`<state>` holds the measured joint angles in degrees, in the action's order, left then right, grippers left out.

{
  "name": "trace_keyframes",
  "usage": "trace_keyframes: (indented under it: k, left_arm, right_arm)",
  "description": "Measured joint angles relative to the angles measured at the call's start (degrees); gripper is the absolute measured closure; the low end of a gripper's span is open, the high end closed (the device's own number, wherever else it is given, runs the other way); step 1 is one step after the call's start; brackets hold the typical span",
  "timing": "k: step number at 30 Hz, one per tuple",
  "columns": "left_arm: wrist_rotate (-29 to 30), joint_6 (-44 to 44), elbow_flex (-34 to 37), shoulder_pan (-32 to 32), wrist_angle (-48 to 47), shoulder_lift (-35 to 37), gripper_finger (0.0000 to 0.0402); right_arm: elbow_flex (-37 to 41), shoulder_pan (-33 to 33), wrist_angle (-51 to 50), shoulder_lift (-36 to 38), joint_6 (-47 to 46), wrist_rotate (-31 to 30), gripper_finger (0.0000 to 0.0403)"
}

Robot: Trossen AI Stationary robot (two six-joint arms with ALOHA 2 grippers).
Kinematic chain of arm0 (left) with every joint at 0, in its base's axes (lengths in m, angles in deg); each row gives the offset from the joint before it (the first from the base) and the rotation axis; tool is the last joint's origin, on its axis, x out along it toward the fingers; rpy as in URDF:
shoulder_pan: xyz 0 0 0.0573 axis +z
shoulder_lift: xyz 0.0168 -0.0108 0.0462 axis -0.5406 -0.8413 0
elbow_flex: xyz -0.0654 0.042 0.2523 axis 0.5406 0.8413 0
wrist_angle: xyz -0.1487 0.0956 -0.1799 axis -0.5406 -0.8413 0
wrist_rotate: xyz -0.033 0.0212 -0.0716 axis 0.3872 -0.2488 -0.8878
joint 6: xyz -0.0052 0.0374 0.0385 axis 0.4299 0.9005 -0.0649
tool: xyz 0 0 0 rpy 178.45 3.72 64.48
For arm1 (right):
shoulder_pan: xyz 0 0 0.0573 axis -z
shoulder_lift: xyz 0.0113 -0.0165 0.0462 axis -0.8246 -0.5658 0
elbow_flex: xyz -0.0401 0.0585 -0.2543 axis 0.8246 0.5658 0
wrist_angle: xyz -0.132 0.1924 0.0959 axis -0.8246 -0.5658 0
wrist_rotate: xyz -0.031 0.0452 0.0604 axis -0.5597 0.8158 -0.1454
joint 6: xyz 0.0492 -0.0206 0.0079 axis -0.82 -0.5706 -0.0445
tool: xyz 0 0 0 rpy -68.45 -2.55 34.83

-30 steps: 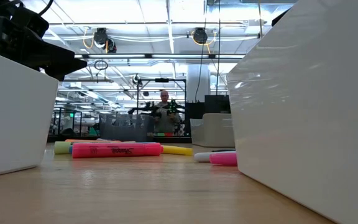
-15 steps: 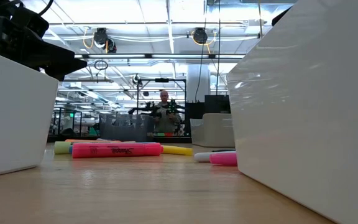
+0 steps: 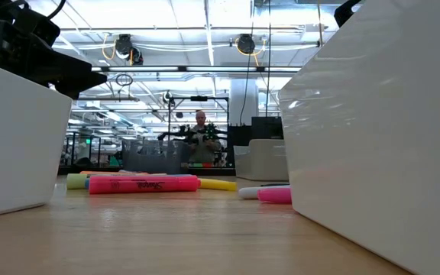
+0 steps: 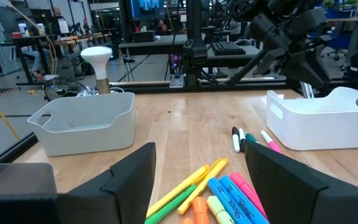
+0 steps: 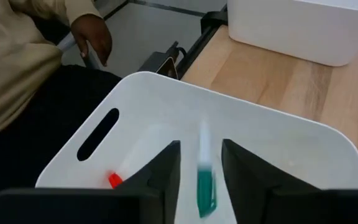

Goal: Pick & Place Markers
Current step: Put the top green highlighter pen into the right white bin, then adjust the highlighter pens on the table

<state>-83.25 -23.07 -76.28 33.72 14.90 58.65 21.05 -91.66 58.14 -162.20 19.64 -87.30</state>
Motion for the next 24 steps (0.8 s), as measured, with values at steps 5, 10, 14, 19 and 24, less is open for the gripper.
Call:
trace_keyframes:
  k: [5, 10, 14, 19, 24]
  left_arm:
    - [0.0, 0.0, 0.0, -0.01, 0.0, 0.0, 0.0151]
    - [-0.01, 0.0, 0.0, 0.0, 0.0, 0.0, 0.0151]
    - [-0.01, 0.0, 0.0, 0.0, 0.0, 0.0, 0.0151]
    - [-0.01, 0.0, 0.0, 0.0, 0.0, -0.01, 0.0151]
    - [-0.01, 0.0, 0.0, 0.0, 0.0, -0.02, 0.0151]
  right_arm:
    - [0.0, 0.0, -0.02, 0.0, 0.0, 0.0, 0.027]
    - [0.0, 0.0, -0.04, 0.0, 0.01, 0.0, 0.0264]
    - [0.0, 0.02, -0.04, 0.0, 0.02, 0.0, 0.0266]
    - [0.0, 0.02, -0.16, 0.0, 0.05, -0.02, 0.0267]
    - [0.0, 0.15, 1.48, 0.0, 5.96, -4.34, 0.0268]
